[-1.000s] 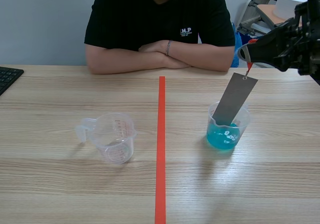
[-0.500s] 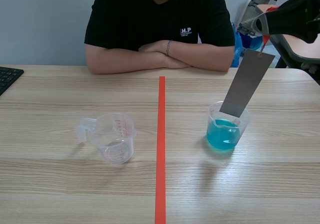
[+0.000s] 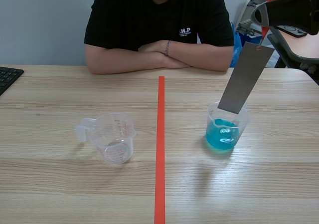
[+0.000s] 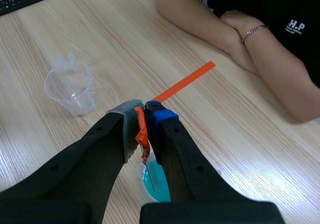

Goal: Do the redox reaction experiment.
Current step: 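Raise the plate and point at it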

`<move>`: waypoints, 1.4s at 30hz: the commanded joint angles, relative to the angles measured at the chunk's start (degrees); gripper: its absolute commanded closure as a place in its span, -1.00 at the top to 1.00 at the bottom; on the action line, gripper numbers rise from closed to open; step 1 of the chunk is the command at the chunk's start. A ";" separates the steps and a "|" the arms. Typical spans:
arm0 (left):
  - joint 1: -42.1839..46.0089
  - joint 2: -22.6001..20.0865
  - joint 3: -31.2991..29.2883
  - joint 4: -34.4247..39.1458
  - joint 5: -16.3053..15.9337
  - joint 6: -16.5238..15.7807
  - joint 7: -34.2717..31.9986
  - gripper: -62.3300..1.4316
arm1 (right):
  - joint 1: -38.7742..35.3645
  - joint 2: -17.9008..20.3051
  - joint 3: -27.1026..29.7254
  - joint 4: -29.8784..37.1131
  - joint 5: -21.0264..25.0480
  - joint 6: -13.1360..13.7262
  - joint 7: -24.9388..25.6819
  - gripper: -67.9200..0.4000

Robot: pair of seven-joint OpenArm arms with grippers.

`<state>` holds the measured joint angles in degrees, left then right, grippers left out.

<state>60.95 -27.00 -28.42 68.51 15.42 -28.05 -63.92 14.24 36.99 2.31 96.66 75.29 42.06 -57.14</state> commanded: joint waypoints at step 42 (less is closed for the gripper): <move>-44.33 -14.58 11.52 0.76 -1.95 -11.83 16.76 -0.83 | 1.01 0.92 2.29 2.34 2.78 0.66 0.48 -0.94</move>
<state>17.69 -41.19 -17.15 68.51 14.68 -39.79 -46.92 14.24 36.97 3.95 98.13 76.58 42.06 -57.32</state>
